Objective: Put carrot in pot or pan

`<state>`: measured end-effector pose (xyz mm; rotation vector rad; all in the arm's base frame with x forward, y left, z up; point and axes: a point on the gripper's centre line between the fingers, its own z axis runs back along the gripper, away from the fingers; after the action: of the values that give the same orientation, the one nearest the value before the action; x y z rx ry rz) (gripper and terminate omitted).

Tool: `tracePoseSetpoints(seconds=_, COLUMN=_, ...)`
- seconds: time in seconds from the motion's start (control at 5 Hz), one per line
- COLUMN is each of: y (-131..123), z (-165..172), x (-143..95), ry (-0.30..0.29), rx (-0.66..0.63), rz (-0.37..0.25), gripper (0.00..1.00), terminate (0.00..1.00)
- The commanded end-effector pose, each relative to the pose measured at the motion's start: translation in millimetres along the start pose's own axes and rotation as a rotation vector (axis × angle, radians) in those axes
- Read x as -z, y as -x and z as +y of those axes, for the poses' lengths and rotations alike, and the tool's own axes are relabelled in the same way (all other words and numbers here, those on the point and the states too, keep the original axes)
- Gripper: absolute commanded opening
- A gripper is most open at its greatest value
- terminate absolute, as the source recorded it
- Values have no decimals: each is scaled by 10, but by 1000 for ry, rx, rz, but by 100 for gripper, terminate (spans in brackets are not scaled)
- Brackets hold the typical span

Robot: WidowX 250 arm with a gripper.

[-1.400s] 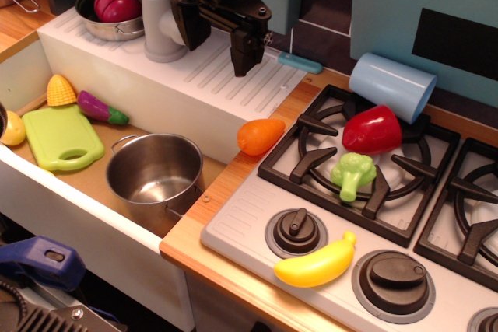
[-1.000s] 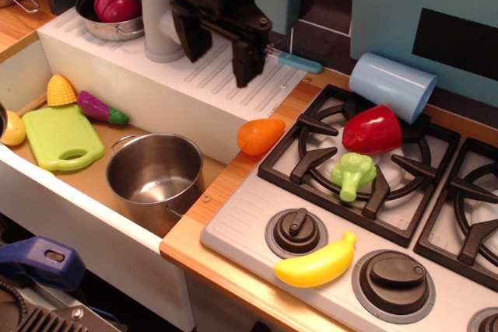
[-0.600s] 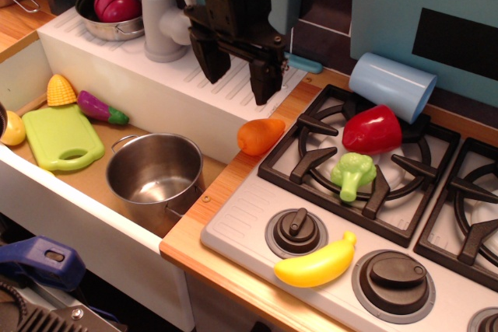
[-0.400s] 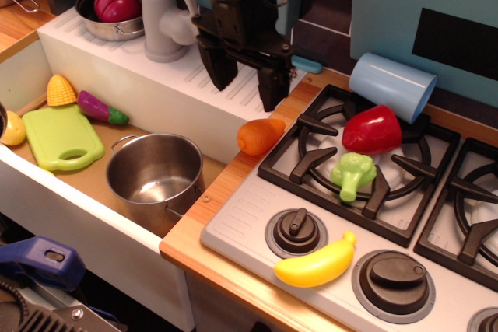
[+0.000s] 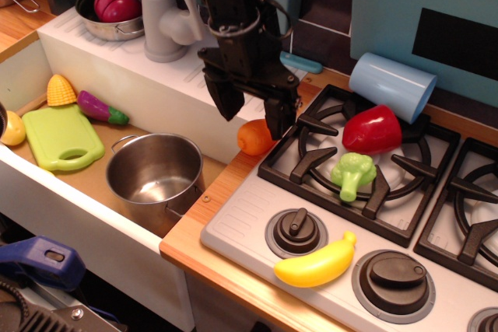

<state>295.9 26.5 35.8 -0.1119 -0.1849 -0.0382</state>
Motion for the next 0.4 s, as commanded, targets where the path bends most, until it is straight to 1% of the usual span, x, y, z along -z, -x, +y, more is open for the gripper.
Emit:
tracePoseSetpoints(seconds=0.0, y=8, z=55, x=79, ry=3, rx=8, rz=-32, gripper=100, terminate=0)
tracePoseSetpoints(seconds=0.2, y=1, z=54, x=148, ry=-10, rx=-4, rz=-29, gripper=100, terminate=0)
